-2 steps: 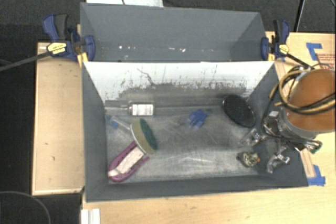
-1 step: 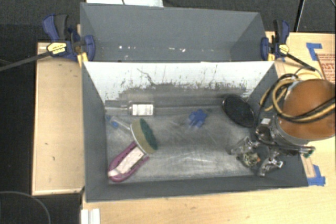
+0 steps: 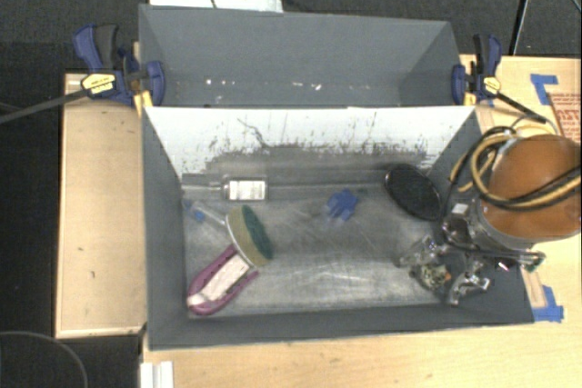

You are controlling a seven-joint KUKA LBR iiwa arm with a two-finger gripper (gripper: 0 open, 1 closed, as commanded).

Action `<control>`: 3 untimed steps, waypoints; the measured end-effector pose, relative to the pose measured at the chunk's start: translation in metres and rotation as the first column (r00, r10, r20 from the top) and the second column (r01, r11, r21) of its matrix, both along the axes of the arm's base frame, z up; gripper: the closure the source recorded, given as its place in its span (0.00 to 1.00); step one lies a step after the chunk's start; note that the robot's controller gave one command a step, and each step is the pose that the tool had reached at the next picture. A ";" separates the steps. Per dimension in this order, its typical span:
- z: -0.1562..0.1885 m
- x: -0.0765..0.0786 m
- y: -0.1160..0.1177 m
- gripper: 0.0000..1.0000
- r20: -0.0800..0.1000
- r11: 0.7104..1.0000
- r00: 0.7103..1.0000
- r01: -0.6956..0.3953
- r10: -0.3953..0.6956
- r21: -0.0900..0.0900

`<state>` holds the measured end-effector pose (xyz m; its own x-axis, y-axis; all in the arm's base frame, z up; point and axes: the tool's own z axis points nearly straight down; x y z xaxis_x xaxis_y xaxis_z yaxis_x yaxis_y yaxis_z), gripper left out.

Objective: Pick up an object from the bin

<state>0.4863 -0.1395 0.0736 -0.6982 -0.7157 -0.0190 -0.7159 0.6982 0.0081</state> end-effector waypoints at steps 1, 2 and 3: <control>0.000 -0.001 -0.007 1.00 0.001 1.000 1.000 0.002 -0.002 -0.011; 0.040 0.001 -0.006 1.00 -0.001 1.000 1.000 0.008 -0.008 -0.019; 0.056 0.002 -0.006 1.00 -0.002 1.000 1.000 0.017 -0.017 -0.019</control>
Offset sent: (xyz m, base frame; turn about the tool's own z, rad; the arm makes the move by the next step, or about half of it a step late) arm 0.0000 0.0000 0.0000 0.0000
